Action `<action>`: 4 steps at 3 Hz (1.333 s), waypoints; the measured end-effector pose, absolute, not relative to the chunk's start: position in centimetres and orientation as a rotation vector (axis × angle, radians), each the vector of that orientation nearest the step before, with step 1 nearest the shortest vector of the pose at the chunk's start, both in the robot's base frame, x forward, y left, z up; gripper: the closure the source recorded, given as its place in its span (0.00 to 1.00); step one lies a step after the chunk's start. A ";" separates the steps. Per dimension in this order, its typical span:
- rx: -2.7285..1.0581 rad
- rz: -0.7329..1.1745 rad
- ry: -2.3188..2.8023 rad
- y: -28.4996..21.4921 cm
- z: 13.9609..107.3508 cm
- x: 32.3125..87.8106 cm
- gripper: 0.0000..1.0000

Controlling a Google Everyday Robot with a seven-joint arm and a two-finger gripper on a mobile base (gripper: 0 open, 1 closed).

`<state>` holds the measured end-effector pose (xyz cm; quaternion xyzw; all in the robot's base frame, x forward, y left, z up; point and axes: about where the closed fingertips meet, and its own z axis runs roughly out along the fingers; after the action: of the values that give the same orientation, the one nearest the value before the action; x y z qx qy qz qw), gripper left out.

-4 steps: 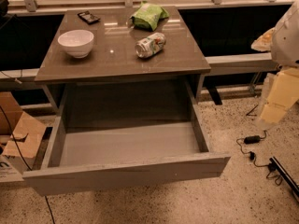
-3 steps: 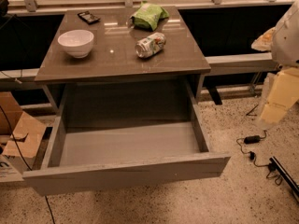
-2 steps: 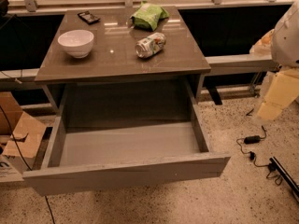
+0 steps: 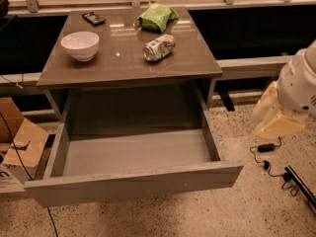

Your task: Close top drawer

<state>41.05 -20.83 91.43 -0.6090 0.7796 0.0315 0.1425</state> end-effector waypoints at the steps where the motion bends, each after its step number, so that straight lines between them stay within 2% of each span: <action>1: -1.779 0.196 2.282 -20.3 85.9 39.0 0.86; 2: -1.750 0.342 2.340 -19.4 78.9 37.5 1.00; 3: -1.725 0.441 2.376 -18.3 73.1 38.3 1.00; 4: -1.644 0.496 2.394 -17.8 69.4 41.4 1.00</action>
Offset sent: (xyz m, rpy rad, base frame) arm -0.0504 0.0257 -0.2143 0.1552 0.2938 -0.0472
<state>41.41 -17.84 69.36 -0.5553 0.8087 0.1674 0.0976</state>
